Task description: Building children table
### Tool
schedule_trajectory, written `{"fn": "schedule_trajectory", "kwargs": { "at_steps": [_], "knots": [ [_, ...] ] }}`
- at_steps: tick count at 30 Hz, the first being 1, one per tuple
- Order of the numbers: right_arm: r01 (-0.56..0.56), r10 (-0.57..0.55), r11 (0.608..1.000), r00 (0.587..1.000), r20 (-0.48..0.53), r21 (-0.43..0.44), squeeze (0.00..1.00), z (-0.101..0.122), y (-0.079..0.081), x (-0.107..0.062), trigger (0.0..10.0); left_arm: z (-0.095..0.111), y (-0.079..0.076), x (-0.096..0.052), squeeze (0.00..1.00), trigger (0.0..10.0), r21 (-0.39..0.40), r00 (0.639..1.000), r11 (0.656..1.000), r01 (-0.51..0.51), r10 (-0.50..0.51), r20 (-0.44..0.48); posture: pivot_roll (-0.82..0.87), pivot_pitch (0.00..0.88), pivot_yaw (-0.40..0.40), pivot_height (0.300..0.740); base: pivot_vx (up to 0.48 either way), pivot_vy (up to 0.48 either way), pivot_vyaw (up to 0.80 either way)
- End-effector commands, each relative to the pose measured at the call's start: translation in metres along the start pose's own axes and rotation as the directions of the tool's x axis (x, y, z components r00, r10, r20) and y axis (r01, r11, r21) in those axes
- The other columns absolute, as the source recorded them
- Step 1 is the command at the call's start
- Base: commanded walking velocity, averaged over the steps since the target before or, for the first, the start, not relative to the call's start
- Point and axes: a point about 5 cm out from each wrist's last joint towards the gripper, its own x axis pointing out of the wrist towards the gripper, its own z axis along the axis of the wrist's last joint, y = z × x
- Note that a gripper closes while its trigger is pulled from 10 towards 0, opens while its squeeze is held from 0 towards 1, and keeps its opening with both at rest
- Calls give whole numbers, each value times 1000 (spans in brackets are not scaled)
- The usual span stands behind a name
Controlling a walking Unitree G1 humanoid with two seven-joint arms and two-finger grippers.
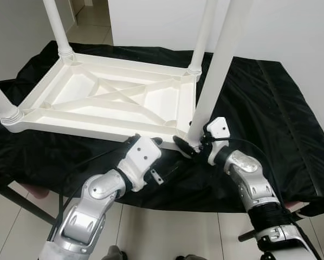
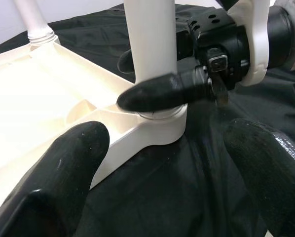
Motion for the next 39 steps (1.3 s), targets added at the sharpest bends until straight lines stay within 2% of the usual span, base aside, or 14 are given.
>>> {"fn": "schedule_trajectory", "kwargs": {
  "at_steps": [1,6,7,8,9,16,19,26,28,30,33,35,37,39],
  "knots": [
    [-39,39,999,999,-4,15,0,-4,3,0,0,0,2,-1,0,10000,6,999,999,-44,44,-9,-67,88,-12,740,0,0,0],
    [-32,32,999,999,-5,25,0,-6,1,-1,118,0,2,-1,0,10000,7,999,999,-43,43,-10,-68,87,-11,740,0,0,0],
    [-25,25,999,1000,-6,26,0,-6,0,-1,4627,0,2,-1,0,10000,7,999,999,-43,43,-10,-69,87,-9,740,0,0,0],
    [-25,25,999,1000,-6,26,0,-6,0,-1,4627,0,2,-1,0,10000,7,999,999,-43,43,-10,-69,87,-9,740,0,0,0],
    [-13,13,999,1000,1,38,0,-6,-1,-1,10000,0,2,-1,0,10000,8,999,999,-41,41,-9,-70,87,-7,740,0,0,0],
    [102,-101,993,995,-16,55,0,-7,-3,1,10000,1,2,0,0,10000,9,999,999,-37,37,-8,-75,87,-5,740,0,0,0],
    [238,-237,969,971,-31,69,0,-7,-2,3,10000,1,2,0,0,10000,10,999,999,-35,35,-8,-76,88,-4,740,0,0,0],
    [326,-324,939,945,-35,108,0,-7,6,5,10000,1,2,0,0,10000,10,999,999,-34,34,-9,-80,89,-4,740,0,0,0],
    [397,-396,908,918,-31,136,0,-6,16,10,10000,0,1,1,0,10000,7,999,999,-32,32,-9,-82,89,-3,740,0,0,0],
    [397,-396,908,918,-31,136,0,-6,16,10,10000,0,1,1,0,10000,7,999,999,-32,32,-9,-82,89,-3,740,0,0,0],
    [502,-504,852,863,-32,148,0,-4,18,12,10000,0,1,1,0,10000,5,999,1000,-31,31,-8,-83,88,-6,740,0,0,0],
    [590,-592,791,805,-41,163,0,-3,21,15,10000,0,1,2,0,10000,5,999,1000,-31,31,-8,-83,88,-8,740,0,0,0],
    [614,-615,772,787,-48,164,0,-2,23,16,10000,0,1,2,0,10000,4,999,999,-32,32,-8,-81,86,-11,740,0,0,0],
    [613,-615,768,787,-55,188,0,1,36,24,10000,0,1,3,0,10000,4,999,999,-35,35,-6,-80,83,-16,740,0,0,0]
  ]
}}
